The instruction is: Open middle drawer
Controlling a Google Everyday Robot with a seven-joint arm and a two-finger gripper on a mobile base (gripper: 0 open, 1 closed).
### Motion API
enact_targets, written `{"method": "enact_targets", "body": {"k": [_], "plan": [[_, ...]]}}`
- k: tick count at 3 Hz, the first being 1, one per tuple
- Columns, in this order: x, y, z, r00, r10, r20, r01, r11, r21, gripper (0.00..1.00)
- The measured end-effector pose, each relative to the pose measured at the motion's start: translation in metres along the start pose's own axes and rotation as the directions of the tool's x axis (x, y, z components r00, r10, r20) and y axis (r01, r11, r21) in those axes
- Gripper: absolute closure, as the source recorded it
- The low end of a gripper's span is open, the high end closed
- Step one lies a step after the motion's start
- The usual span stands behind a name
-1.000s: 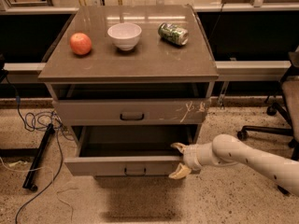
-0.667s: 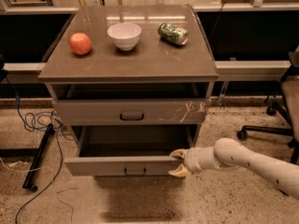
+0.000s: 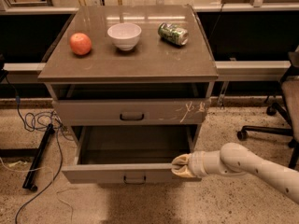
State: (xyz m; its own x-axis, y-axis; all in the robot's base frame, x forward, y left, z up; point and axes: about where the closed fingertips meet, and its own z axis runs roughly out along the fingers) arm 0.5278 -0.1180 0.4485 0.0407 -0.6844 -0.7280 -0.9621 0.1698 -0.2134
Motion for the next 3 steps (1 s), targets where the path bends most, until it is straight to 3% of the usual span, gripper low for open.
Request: {"method": "enact_targets", "body": {"k": [1, 2, 3], "plan": [[-0.001, 0.009, -0.013, 1.0, -0.005, 0.004, 0.005, 1.0, 0.008, 1.0], [-0.026, 0.044, -0.047, 0.998, -0.055, 0.028, 0.055, 0.9985, 0.001, 1.0], [-0.002, 0.069, -0.074, 1.0, -0.004, 0.008, 0.004, 0.9995, 0.033, 0.83]]}}
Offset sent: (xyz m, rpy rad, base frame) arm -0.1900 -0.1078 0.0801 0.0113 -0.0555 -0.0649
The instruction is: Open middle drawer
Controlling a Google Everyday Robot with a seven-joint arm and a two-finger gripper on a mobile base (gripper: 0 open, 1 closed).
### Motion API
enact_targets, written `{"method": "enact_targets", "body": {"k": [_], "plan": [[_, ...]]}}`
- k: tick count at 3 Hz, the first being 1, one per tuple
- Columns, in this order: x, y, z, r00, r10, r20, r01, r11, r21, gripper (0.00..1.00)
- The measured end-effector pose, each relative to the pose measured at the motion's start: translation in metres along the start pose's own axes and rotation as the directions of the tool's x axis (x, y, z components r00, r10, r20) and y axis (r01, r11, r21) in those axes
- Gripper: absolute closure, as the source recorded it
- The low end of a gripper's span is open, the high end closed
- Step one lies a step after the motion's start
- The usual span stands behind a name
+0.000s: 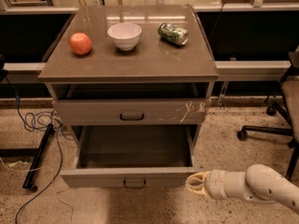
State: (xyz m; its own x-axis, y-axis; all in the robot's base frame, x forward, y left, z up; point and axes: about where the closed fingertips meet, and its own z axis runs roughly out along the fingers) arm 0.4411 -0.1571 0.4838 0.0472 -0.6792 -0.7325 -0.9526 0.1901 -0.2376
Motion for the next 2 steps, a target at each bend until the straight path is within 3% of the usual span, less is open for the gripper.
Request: {"method": "enact_targets", "body": {"k": [2], "plan": [[-0.0001, -0.0009, -0.0001, 1.0, 0.0, 0.0, 0.0, 1.0, 0.001, 0.36]]}}
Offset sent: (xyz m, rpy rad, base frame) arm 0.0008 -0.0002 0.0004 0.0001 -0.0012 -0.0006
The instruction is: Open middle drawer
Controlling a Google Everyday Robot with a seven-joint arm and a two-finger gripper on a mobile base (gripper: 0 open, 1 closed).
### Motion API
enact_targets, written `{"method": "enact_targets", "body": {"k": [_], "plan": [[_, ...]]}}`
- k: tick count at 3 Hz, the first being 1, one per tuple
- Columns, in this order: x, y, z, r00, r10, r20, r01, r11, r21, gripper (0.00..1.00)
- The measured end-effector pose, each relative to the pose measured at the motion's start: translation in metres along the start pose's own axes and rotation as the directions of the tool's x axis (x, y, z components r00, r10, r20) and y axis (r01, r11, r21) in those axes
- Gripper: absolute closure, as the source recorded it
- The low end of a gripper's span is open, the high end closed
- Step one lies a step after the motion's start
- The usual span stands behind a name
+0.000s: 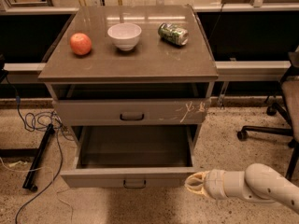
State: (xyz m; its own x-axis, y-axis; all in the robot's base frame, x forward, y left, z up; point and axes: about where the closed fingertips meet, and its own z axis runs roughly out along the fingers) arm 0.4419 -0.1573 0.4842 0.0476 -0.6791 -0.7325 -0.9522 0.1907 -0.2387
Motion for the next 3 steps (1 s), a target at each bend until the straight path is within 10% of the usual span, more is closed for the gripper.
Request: {"method": "enact_targets", "body": {"k": [2, 3], "plan": [[-0.006, -0.018, 0.054, 0.998, -0.043, -0.04, 0.039, 0.9944, -0.098, 0.0], [-0.018, -0.011, 0.094, 0.994, -0.093, -0.052, 0.083, 0.9812, -0.175, 0.0]]}}
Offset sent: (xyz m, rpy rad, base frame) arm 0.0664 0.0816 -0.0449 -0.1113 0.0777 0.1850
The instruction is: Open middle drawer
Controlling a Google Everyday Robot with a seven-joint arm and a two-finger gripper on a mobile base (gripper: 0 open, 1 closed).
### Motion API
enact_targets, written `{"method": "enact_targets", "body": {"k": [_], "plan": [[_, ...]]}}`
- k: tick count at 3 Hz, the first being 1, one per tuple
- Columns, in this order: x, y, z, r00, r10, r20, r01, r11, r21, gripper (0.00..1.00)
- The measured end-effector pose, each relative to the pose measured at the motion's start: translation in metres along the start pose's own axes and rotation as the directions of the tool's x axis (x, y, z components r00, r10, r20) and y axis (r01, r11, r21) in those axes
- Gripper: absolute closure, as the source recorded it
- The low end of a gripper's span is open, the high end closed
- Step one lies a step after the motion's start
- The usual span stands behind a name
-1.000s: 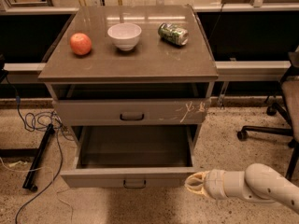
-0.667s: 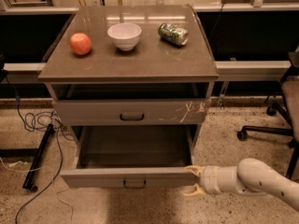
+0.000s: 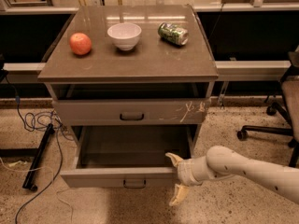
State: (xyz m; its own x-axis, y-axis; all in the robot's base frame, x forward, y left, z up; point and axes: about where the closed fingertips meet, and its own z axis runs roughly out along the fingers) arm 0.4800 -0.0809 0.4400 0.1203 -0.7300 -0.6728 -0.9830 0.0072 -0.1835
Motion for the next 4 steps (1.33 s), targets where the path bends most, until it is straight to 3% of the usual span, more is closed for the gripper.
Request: {"method": "enact_targets", "body": {"k": [1, 2, 4], "plan": [[-0.006, 0.0, 0.01, 1.0, -0.015, 0.0, 0.015, 0.9997, -0.019, 0.14], [-0.006, 0.0, 0.008, 1.0, -0.014, 0.002, 0.014, 0.9998, -0.017, 0.45], [-0.002, 0.009, -0.001, 1.0, -0.001, 0.004, 0.001, 1.0, -0.004, 0.92]]}}
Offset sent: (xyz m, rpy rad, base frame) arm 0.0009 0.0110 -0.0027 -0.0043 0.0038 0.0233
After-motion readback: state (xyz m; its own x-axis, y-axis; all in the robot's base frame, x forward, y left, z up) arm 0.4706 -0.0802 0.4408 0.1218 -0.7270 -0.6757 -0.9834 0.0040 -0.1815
